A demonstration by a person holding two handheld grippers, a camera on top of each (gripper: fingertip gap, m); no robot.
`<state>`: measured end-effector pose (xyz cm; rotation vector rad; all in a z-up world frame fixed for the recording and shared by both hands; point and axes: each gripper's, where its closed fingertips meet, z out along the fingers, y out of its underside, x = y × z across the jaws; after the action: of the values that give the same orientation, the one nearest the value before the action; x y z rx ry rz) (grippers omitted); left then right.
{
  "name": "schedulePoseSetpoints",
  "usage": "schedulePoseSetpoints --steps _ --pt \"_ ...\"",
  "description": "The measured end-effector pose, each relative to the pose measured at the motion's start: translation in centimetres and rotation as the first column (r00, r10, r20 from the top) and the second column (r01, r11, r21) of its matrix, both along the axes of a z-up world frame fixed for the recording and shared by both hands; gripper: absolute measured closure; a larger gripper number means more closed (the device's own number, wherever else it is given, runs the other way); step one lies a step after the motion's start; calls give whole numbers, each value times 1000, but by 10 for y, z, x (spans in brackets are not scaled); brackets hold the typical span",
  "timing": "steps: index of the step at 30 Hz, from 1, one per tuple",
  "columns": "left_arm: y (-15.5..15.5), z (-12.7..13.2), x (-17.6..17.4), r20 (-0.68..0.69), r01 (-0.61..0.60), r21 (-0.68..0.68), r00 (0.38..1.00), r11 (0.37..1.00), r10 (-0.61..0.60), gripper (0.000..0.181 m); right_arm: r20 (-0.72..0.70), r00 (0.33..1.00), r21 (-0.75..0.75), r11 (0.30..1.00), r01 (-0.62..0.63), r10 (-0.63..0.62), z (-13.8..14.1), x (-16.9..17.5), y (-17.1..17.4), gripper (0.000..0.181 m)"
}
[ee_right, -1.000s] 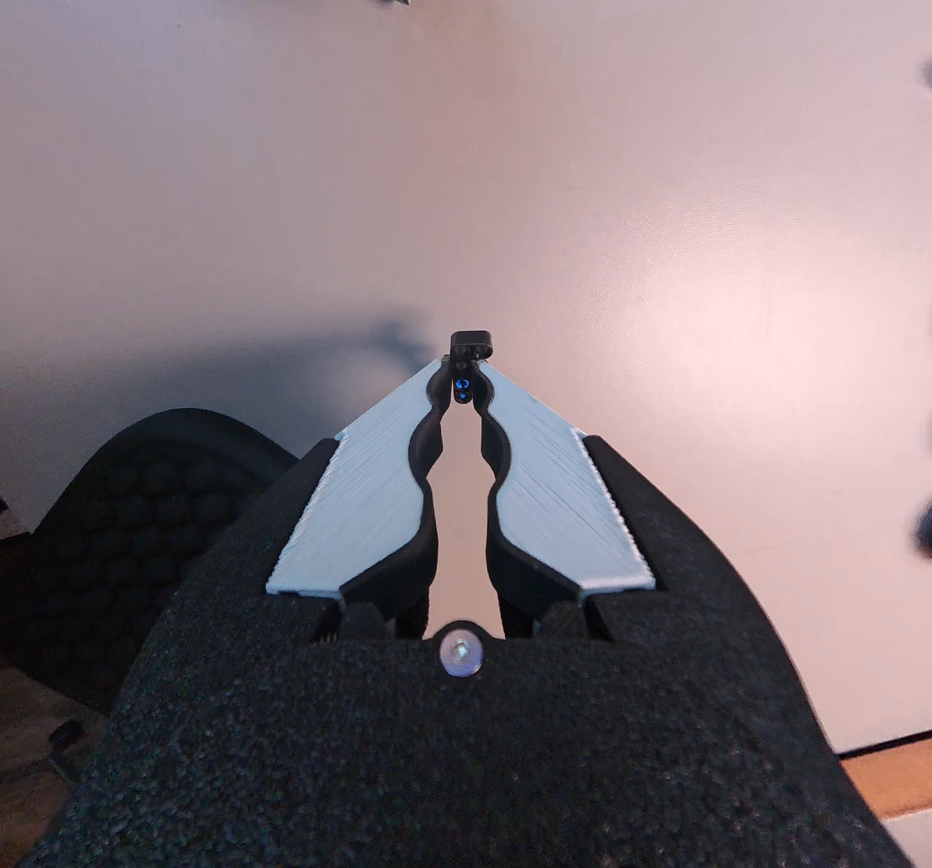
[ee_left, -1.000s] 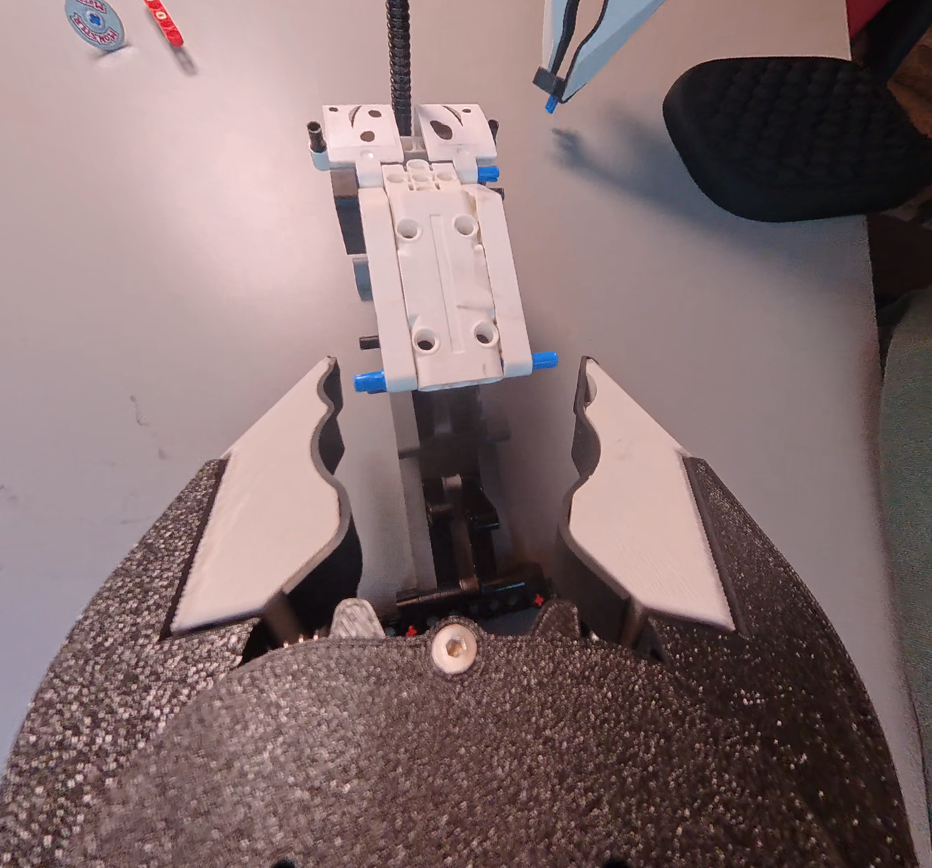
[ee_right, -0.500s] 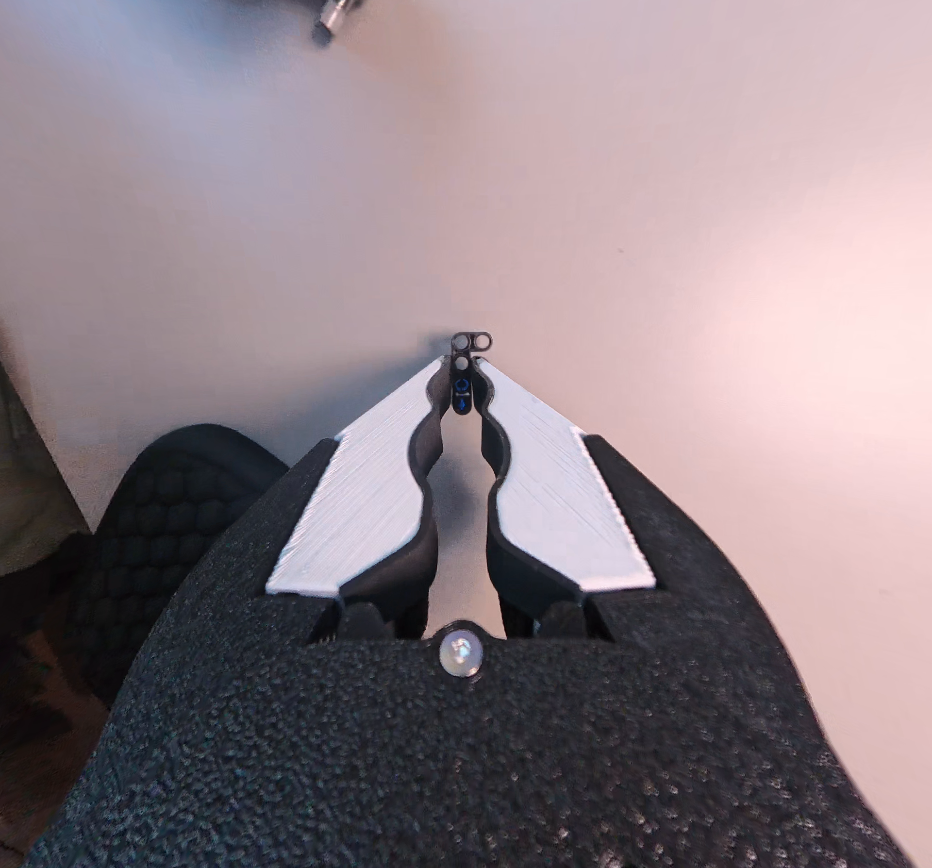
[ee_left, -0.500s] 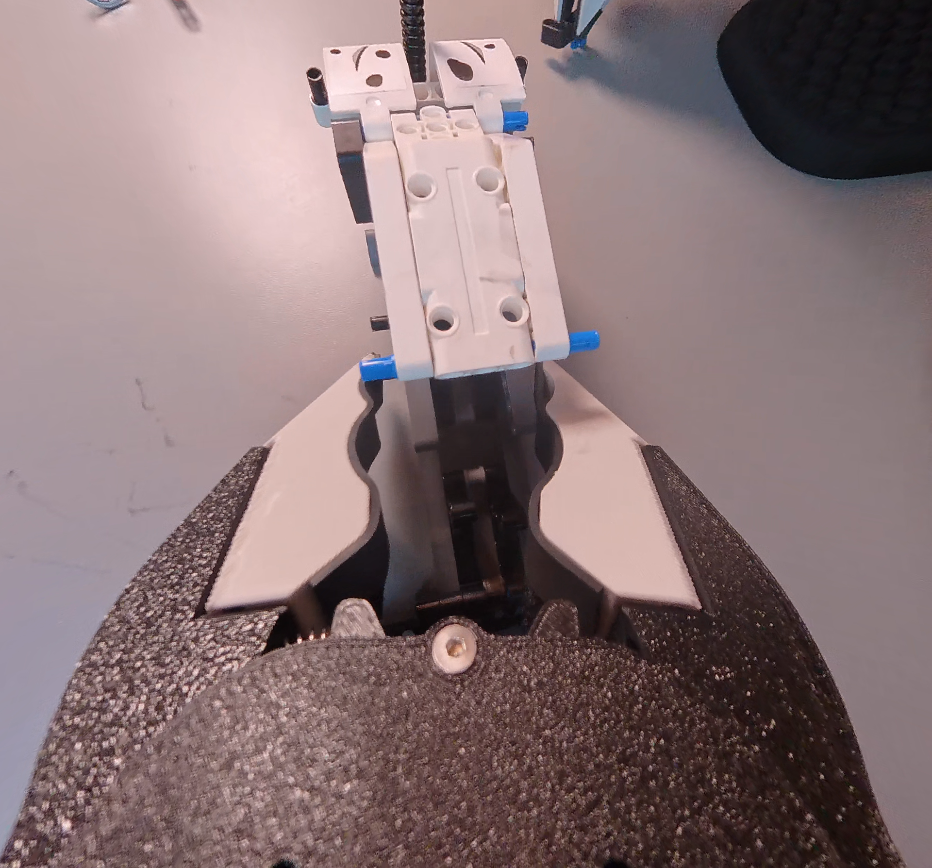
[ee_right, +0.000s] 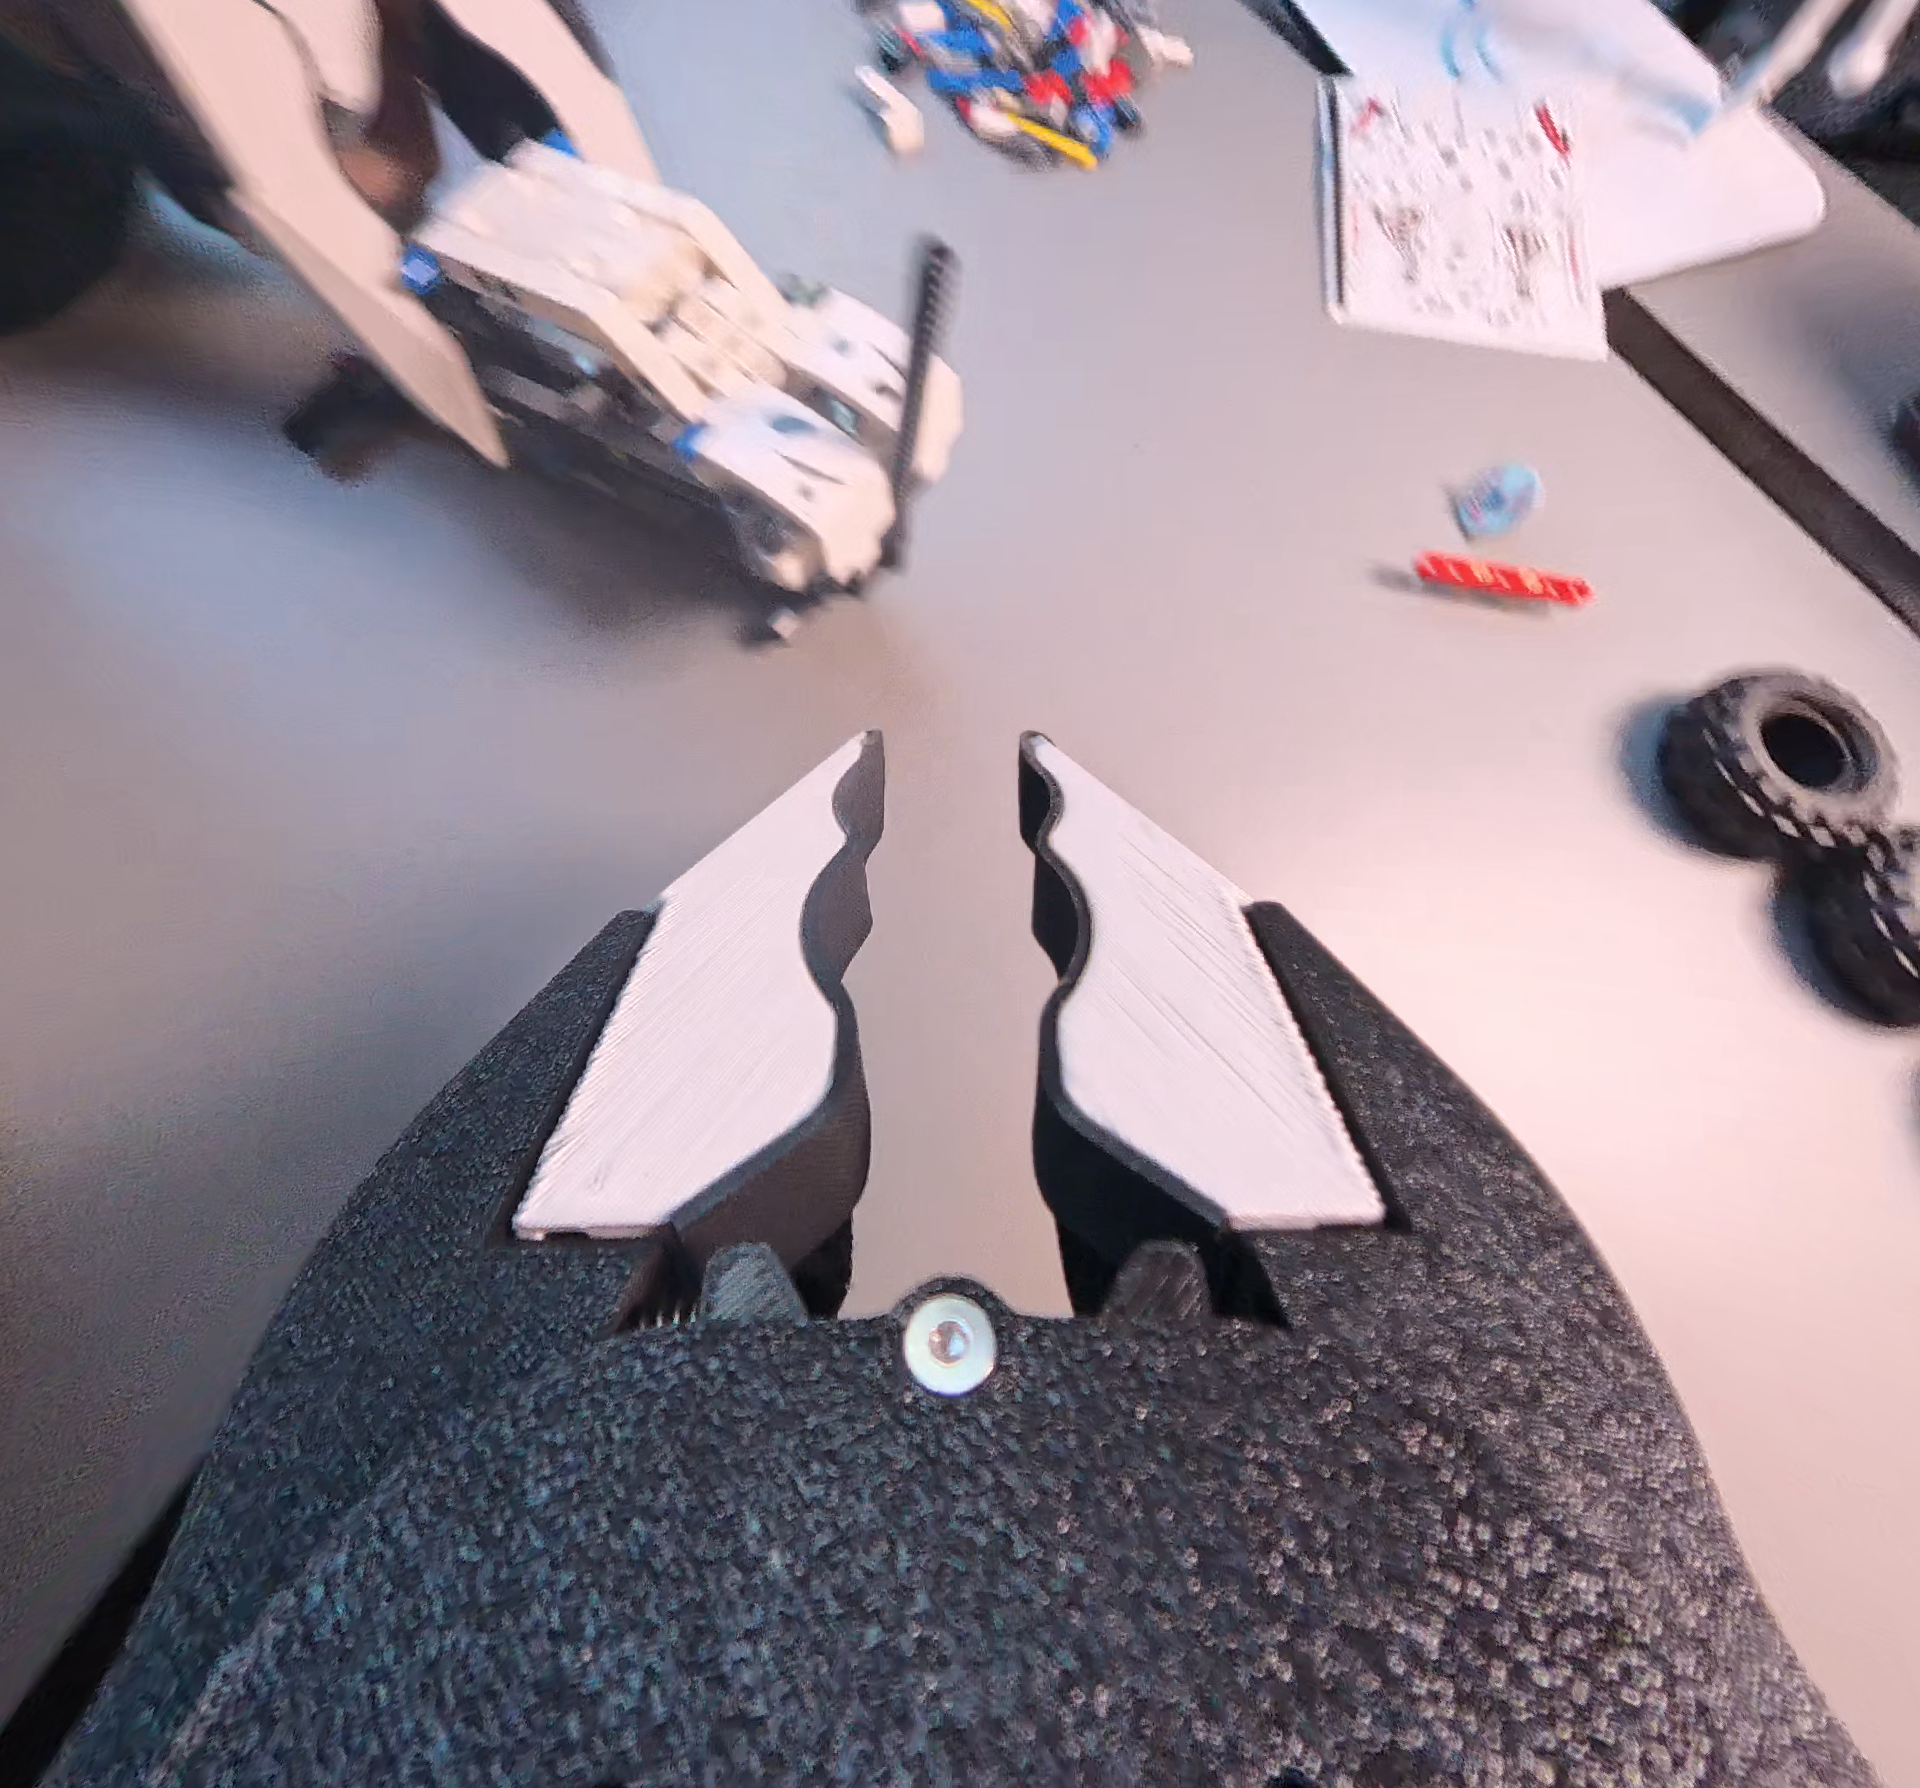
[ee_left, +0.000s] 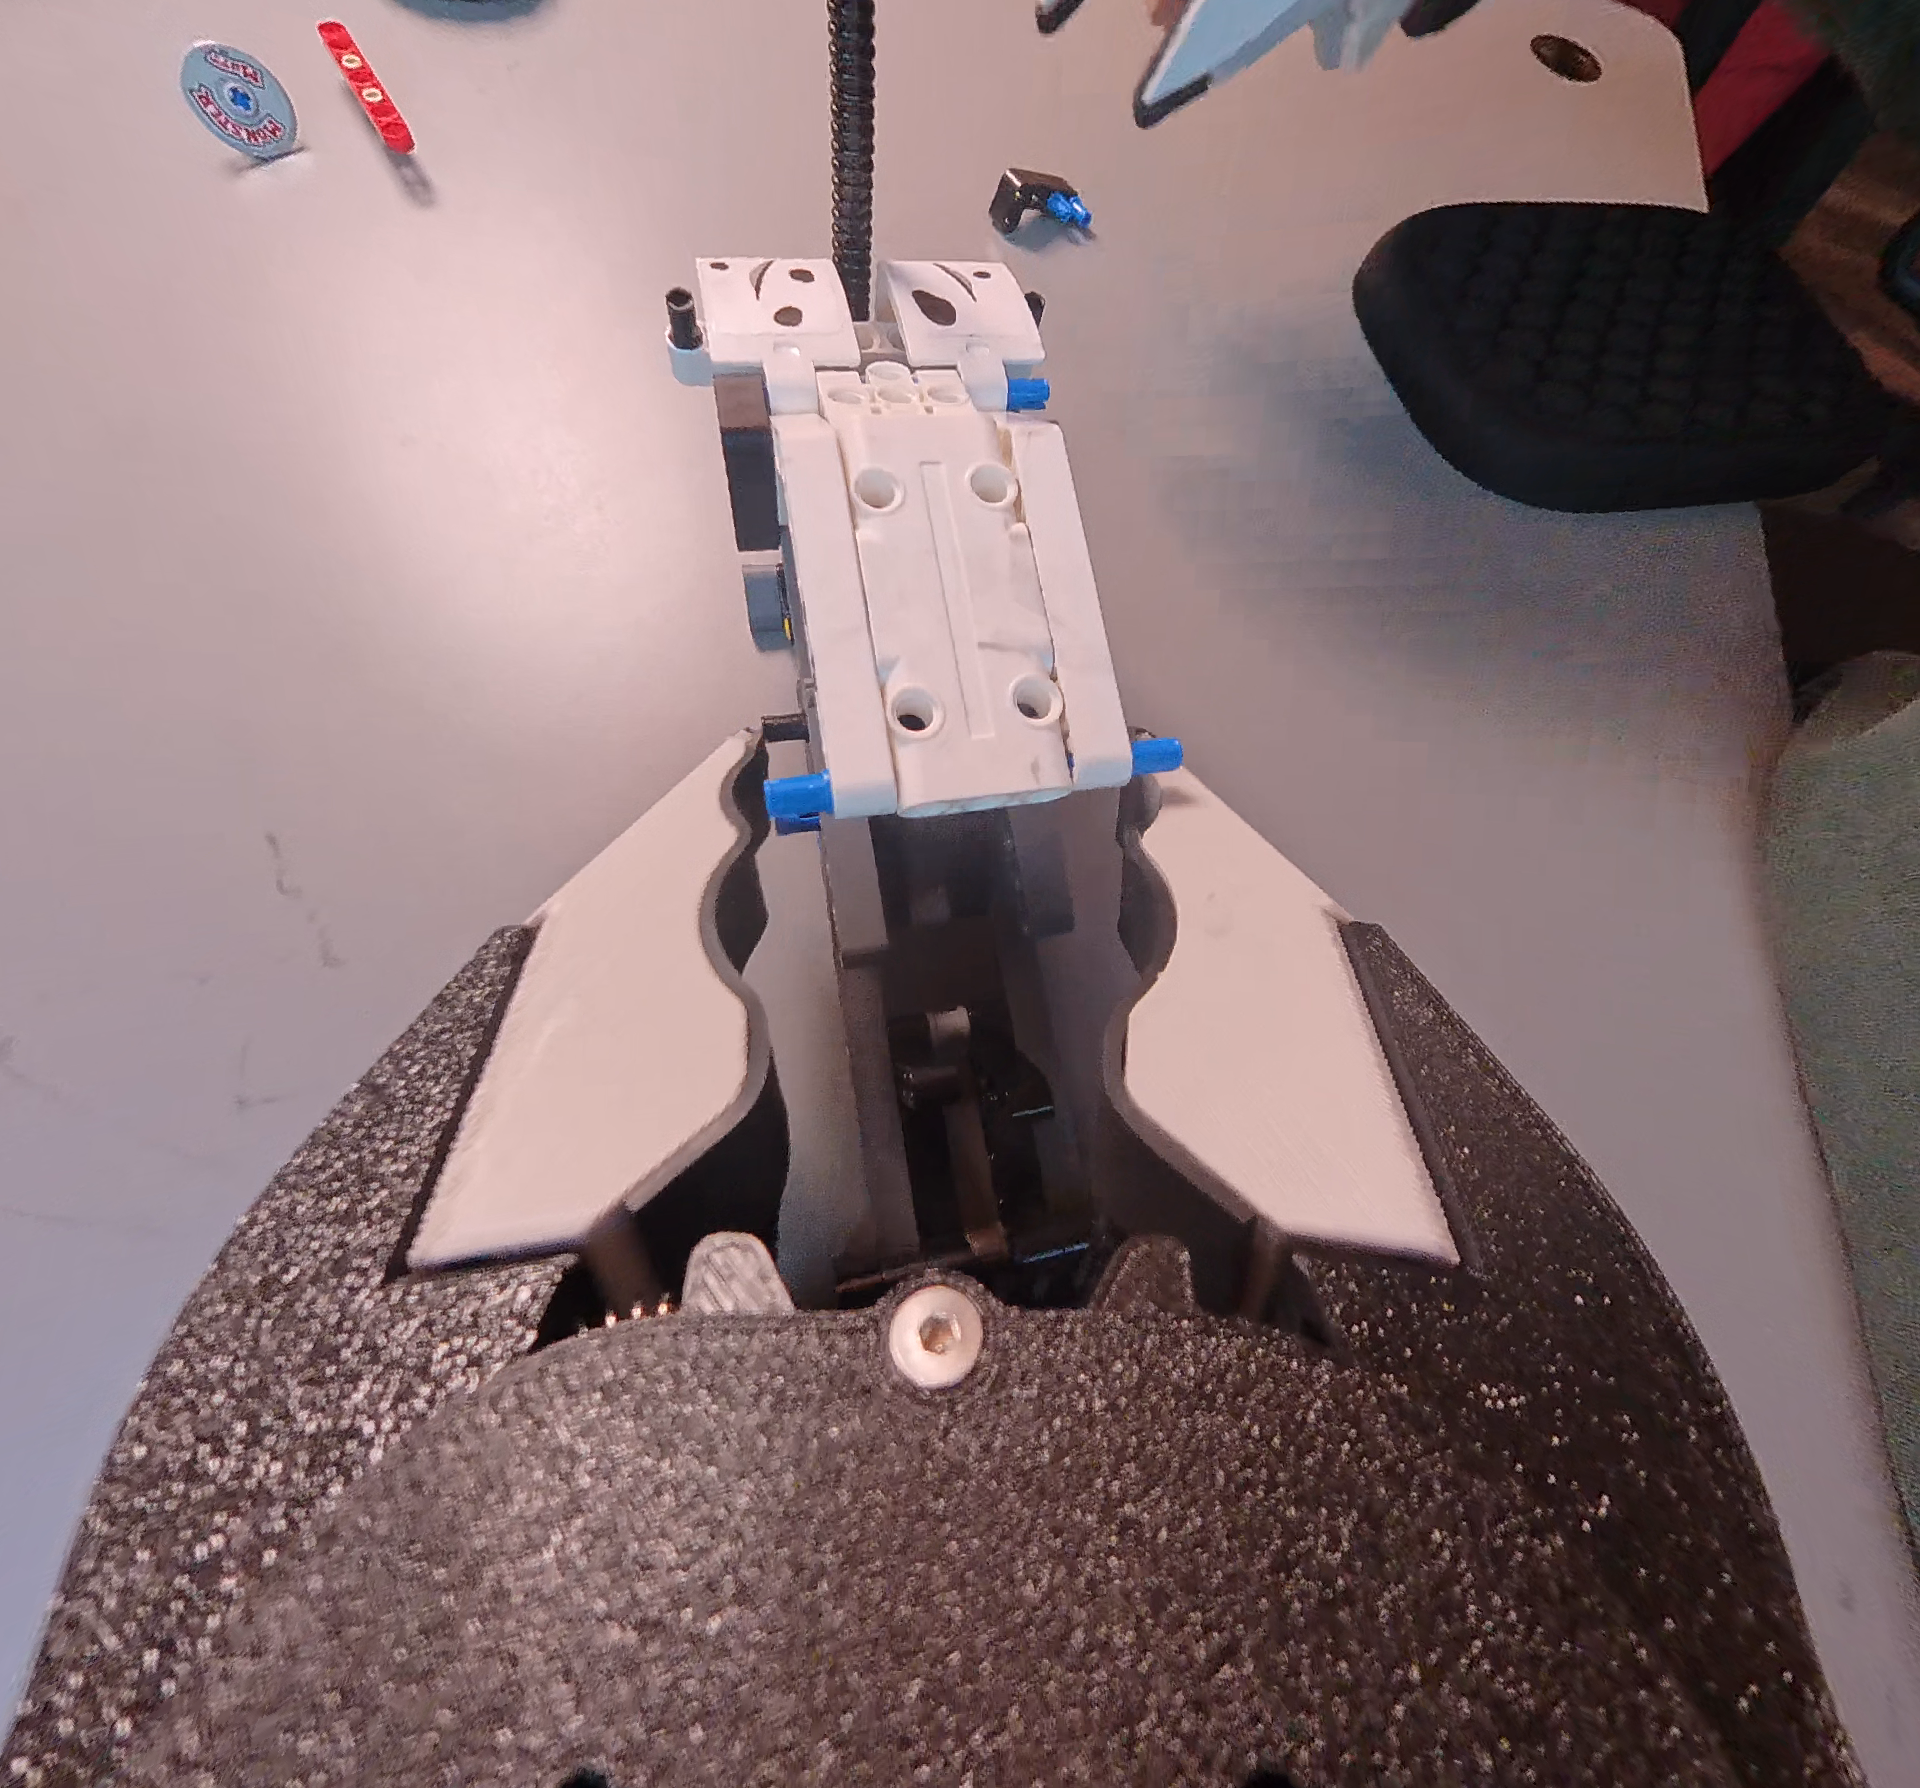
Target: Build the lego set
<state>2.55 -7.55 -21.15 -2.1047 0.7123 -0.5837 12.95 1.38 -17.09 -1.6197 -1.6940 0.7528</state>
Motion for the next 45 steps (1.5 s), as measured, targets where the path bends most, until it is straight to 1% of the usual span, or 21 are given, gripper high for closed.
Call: schedulePoseSetpoints --steps 3,4,7,9,11,14,17,18,19,21,24,25,28,31,33,35,37,39,40,43,45 --pt "4 -1 -2 -17 -29 15 999 999 29 123 -62 993 77 993 -93 98 7 -31 -45 157" --pt "5 -1 -3 -25 -38 17 999 999 39 128 -77 991 124 987 -100 110 9 -41 -53 157" --pt "5 -1 -1 -29 -49 10 998 999 50 128 -109 982 249 961 -124 155 16 -66 -69 158" --pt "4 0 0 -37 -51 16 998 999 51 128 -69 976 316 932 -176 208 13 -79 -80 155" --pt "3 2 -1 -34 -46 20 998 999 47 127 -27 973 409 891 -198 228 9 -90 -82 154" --pt "0 2 -1 -33 -43 15 999 999 43 127 13 977 525 830 -189 214 3 -99 -75 157" --pt "-5 2 -2 -48 -10 14 999 1000 11 128 11 963 575 786 -227 269 4 -96 -74 164" --pt "-9 2 0 -42 18 6 999 1000 -17 127 10 953 586 770 -251 303 3 -91 -72 171" --pt "-12 3 1 -30 47 2 998 999 -47 126 9 944 586 764 -272 329 2 -87 -69 171" --pt "-22 7 7 18 114 -10 993 993 -114 136 3 937 568 771 -290 350 3 -78 -62 171" --pt "-29 6 9 44 153 -37 987 987 -152 135 52 951 595 755 -275 306 3 -66 -43 172" --pt "-29 4 9 38 156 -42 987 987 -155 135 48 952 582 766 -272 301 3 -63 -41 172" --pt "-27 0 8 21 146 -45 989 988 -145 135 -43 950 468 846 -256 311 13 -54 -46 171" --pt "-22 1 3 33 120 -40 992 992 -119 134 -159 970 304 944 -127 182 35 -49 -21 167" --pt "-16 2 -3 44 86 -30 995 996 -84 133 -178 979 187 980 -69 103 39 -48 -4 162" --pt "-12 4 -7 58 59 -24 997 998 -58 132 -163 985 83 996 -41 55 34 -53 5 158" --pt "-8 3 -11 46 28 -13 999 1000 -28 132 -115 989 40 995 -94 98 25 -60 -5 152" --pt "-6 2 -14 24 12 -2 1000 1000 -12 131 -30 985 57 984 -166 168 12 -62 -17 145" --pt "-5 2 -14 21 7 8 1000 1000 -7 132 1 981 59 979 -195 195 8 -62 -21 146" --pt "-3 4 -14 29 3 22 1000 1000 -4 132 37 959 58 957 -284 282 9 -56 -32 137" --pt "-2 6 -14 39 0 38 999 999 -1 132 59 943 74 941 -332 328 8 -51 -41 135"
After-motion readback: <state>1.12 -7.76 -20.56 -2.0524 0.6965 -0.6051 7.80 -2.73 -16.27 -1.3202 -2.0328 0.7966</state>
